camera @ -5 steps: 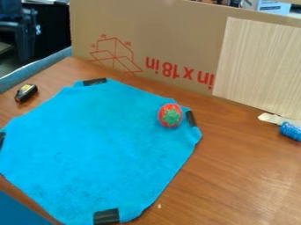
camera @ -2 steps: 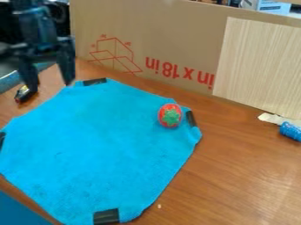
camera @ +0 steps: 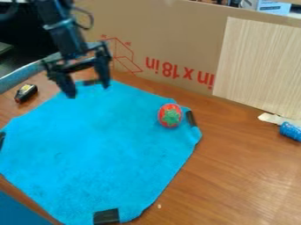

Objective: The red toy is removed from the cloth

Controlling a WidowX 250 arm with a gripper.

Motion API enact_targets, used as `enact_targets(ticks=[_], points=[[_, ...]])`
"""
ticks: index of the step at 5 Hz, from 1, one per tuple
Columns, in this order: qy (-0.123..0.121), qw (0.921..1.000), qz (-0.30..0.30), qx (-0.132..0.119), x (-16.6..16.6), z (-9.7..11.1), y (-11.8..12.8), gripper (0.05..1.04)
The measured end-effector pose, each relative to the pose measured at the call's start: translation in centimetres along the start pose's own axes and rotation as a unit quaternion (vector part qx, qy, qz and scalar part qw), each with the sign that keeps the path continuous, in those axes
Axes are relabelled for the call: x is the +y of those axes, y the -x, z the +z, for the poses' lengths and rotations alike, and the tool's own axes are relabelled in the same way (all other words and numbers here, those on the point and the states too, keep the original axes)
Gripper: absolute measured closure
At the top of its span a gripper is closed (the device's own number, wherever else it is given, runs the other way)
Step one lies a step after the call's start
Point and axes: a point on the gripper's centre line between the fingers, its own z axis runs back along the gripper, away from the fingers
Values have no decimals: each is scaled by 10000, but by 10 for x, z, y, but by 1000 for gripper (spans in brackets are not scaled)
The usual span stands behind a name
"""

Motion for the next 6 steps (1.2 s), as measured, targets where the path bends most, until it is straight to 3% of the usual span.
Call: enact_targets(ticks=[1,2,4,5,6], points=[[-191,9998,93,-5,-25,-24,3,84],[-459,9967,645,-161,-46,-39,1,83],[-853,9774,1851,-568,-74,-57,-1,84],[-815,9728,2094,-554,-83,-58,-7,83],[-873,9733,2073,-456,-87,-66,-10,84]])
